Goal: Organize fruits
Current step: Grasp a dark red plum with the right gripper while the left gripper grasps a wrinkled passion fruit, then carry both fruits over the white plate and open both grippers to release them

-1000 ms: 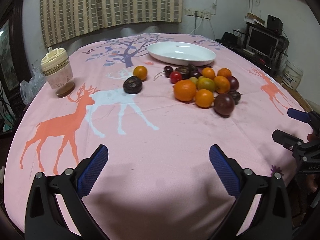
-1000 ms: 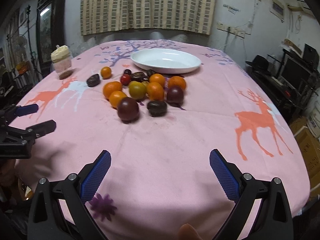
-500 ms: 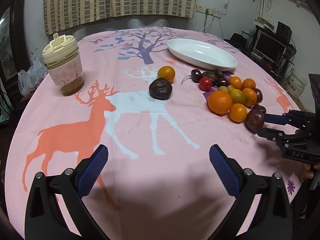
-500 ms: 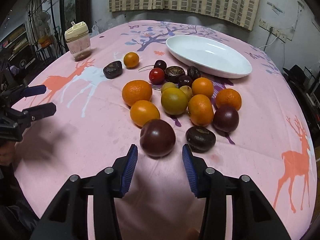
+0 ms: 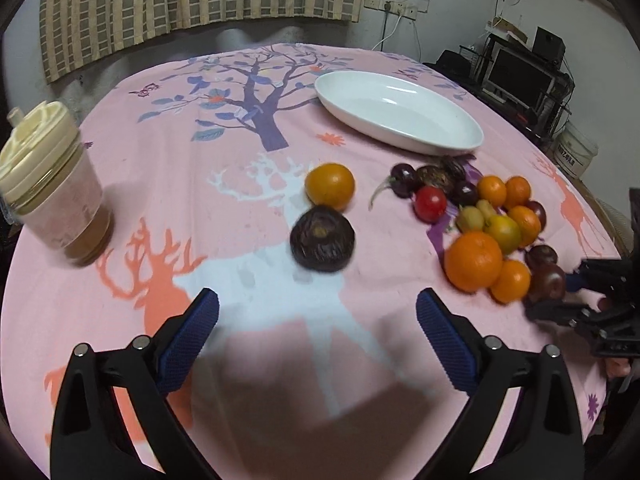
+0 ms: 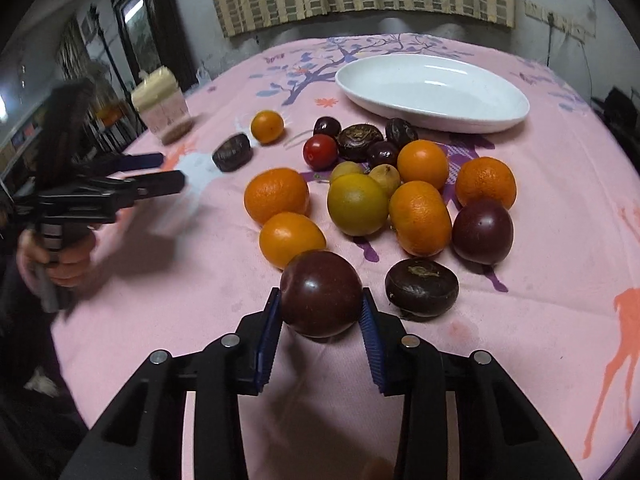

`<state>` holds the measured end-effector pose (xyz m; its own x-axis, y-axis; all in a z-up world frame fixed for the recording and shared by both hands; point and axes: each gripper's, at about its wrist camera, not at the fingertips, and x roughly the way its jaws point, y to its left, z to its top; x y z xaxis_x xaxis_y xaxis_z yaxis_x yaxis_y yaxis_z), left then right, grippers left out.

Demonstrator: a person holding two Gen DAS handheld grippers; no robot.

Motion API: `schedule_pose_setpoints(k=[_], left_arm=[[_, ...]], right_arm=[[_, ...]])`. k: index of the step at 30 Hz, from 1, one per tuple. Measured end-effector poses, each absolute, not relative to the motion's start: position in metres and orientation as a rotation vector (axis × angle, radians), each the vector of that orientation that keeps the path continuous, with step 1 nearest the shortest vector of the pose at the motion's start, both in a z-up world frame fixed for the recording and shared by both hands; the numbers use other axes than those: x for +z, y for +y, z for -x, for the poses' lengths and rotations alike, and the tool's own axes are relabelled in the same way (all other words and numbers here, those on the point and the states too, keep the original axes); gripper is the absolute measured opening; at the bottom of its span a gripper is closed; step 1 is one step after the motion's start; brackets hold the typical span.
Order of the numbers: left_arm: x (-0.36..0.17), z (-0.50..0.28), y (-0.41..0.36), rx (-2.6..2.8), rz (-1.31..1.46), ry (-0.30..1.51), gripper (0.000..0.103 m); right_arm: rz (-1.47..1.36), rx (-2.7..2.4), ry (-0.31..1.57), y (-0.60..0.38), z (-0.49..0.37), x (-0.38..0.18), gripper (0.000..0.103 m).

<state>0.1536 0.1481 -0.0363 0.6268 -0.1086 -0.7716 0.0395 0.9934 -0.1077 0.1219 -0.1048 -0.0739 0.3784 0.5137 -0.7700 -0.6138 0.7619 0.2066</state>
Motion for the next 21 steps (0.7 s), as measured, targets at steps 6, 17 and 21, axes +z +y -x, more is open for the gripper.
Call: schedule_pose_setpoints(k=[6, 17, 21], left_arm=[[-0.051, -0.19, 0.157, -0.095, 0.121, 0.955, 0.066], [-0.057, -0.208, 0.13, -0.116, -0.008, 0.95, 0.06], [-0.055, -0.207, 0.128, -0.117, -0.026, 0.946, 0.043]], right_arm=[[0.087, 0.744, 0.925, -0.116, -0.124, -0.067, 0.038], [0.088, 0.779, 0.928, -0.12, -0.131, -0.056, 0.038], [0.084, 0.774, 0.9, -0.121, -0.144, -0.042, 0.039]])
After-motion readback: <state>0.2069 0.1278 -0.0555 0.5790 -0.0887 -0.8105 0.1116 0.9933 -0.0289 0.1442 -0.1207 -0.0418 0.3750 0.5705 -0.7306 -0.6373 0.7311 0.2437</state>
